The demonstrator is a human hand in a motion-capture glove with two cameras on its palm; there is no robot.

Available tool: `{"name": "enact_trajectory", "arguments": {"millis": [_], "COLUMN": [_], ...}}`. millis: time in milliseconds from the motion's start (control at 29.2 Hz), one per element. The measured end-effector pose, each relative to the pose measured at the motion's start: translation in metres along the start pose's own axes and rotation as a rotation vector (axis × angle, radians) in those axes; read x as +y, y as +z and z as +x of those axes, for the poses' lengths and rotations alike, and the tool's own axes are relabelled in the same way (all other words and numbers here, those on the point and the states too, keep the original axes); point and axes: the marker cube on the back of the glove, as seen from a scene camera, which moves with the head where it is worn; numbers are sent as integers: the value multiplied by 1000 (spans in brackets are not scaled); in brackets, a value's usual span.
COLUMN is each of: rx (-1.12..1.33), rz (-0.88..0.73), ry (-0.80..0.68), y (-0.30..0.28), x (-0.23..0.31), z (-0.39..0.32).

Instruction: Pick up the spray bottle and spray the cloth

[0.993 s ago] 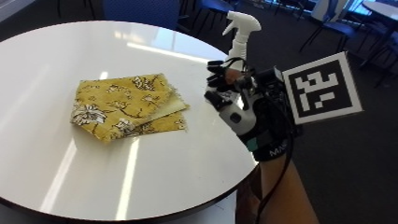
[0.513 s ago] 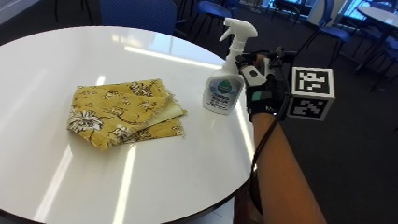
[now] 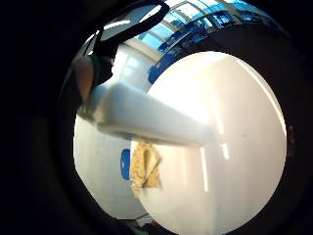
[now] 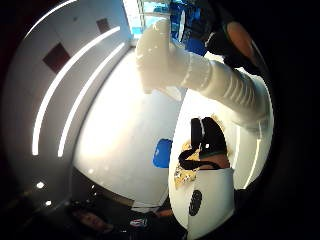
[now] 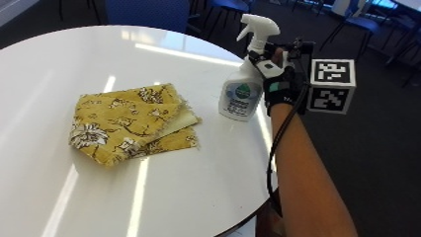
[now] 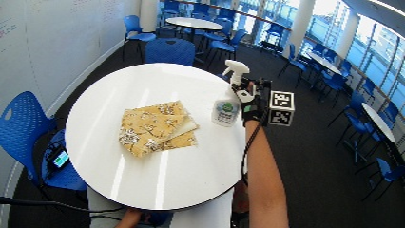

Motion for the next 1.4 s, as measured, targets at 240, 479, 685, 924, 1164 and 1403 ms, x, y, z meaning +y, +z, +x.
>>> {"name": "enact_trajectory", "arguments": {"millis": [240, 479, 685, 924, 1164, 1403], "rx": [12, -6, -9, -68, -127, -183], "rz": [2, 37, 66, 46, -6, -129], "ry": [-35, -38, -31, -1, 75, 167], "y": [7, 12, 11, 14, 17, 16], "x": [-12, -18, -26, -33, -35, -37], "z": [-10, -20, -25, -33, -30, -28]}}
